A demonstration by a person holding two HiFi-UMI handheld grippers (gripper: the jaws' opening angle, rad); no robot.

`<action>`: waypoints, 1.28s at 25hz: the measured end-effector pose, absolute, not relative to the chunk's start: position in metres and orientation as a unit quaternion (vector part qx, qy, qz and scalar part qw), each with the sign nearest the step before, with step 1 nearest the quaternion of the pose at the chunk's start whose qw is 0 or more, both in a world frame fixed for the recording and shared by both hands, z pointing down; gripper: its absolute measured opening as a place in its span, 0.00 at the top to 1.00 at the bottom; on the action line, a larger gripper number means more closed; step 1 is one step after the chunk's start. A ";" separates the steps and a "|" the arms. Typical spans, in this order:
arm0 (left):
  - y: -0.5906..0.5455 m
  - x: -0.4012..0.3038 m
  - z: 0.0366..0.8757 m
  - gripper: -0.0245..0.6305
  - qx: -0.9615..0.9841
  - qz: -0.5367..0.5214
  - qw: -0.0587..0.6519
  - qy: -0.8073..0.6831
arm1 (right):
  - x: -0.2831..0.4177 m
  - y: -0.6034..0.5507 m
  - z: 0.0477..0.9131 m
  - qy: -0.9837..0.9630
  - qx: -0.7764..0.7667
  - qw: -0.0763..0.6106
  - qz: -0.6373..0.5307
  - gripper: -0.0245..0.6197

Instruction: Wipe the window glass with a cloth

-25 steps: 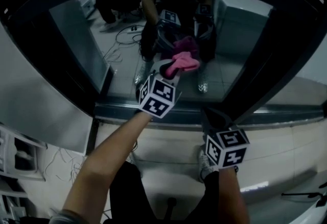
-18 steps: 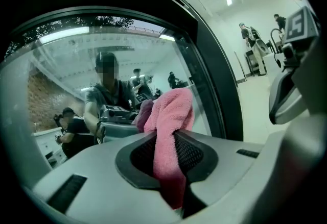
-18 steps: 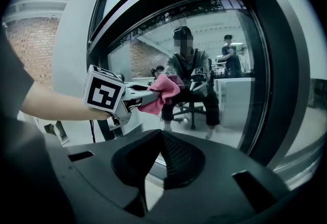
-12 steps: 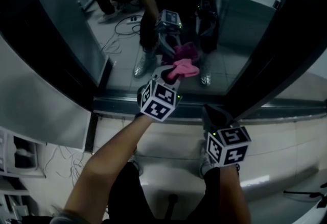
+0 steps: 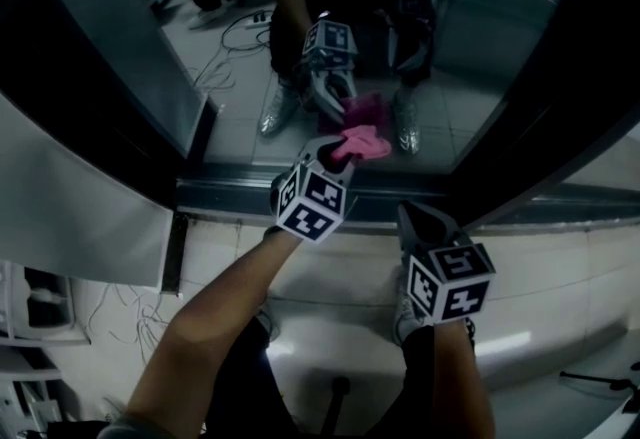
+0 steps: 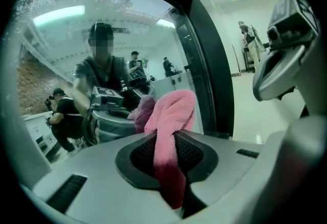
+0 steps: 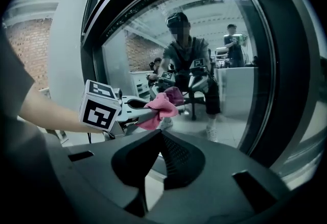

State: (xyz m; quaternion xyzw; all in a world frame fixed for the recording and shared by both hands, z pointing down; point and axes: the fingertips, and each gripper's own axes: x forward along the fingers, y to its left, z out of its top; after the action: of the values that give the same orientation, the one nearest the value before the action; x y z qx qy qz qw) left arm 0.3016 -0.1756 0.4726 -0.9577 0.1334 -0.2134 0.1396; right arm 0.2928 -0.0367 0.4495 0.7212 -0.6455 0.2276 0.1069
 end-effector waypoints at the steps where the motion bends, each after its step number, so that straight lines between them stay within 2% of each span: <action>1: -0.176 0.302 0.477 0.87 -0.958 -0.215 0.138 0.131 | 0.294 -0.039 0.453 -0.645 0.721 0.108 0.230 0.96; 17: -0.170 0.302 0.571 0.88 -0.950 -0.271 0.096 0.119 | 0.309 -0.048 0.509 -0.636 0.714 0.097 0.275 0.96; 32: -0.168 0.300 0.646 0.87 -0.943 -0.308 0.069 0.109 | 0.312 -0.055 0.541 -0.630 0.704 0.117 0.306 0.96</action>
State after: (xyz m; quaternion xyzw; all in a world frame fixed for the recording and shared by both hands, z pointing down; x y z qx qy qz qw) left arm 0.3000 -0.1677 0.6456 -0.9426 0.1088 -0.3083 0.0688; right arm 0.3121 -0.0547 0.5408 0.7043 -0.6298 0.3062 0.1168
